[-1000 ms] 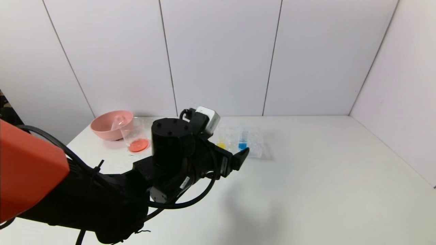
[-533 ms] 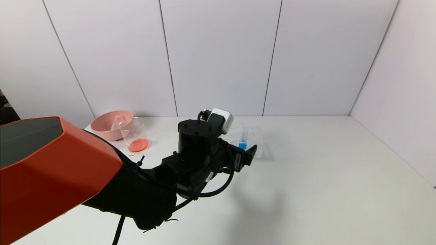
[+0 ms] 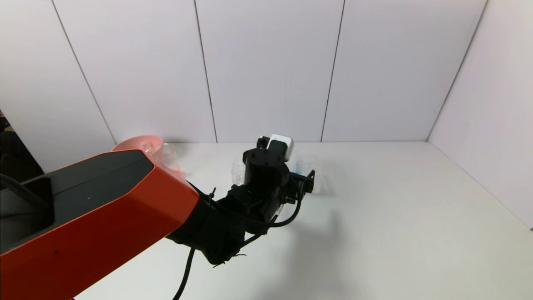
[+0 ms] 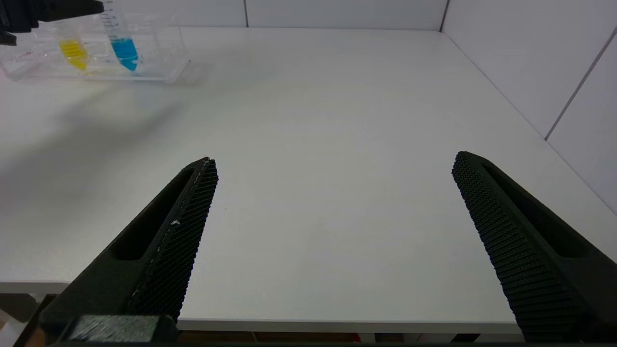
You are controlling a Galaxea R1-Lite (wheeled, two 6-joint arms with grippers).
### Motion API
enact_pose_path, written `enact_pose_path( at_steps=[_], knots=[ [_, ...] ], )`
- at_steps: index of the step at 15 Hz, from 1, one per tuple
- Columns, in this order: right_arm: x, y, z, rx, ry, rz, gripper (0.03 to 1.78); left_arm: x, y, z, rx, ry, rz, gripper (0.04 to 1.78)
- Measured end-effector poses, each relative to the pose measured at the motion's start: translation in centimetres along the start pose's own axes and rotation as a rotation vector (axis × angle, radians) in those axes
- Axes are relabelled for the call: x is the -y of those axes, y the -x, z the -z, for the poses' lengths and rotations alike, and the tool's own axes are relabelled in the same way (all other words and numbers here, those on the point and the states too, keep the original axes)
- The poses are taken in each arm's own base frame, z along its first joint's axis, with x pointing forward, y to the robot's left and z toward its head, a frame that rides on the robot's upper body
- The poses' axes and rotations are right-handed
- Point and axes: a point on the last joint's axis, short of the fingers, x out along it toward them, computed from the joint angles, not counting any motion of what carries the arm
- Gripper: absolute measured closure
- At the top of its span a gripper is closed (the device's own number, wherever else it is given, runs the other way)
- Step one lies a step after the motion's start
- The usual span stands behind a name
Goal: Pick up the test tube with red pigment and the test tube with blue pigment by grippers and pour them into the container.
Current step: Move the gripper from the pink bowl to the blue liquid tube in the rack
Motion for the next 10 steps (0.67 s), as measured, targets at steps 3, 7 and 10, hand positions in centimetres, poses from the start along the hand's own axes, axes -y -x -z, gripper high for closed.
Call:
enact_pose_path(
  at_steps=[3,7,10],
  knots=[
    [0.0,0.0,0.0,0.000,0.000,0.000,0.04,0.3,-1.0,0.5,-0.001,0.002,-0.011,0.06],
    [0.0,0.0,0.0,0.000,0.000,0.000,0.04,0.6,-2.3,0.5,0.030,0.026,-0.062,0.06],
    [0.0,0.0,0.0,0.000,0.000,0.000,0.04,0.8,-3.2,0.7,0.033,0.028,-0.080,0.06]
  ],
)
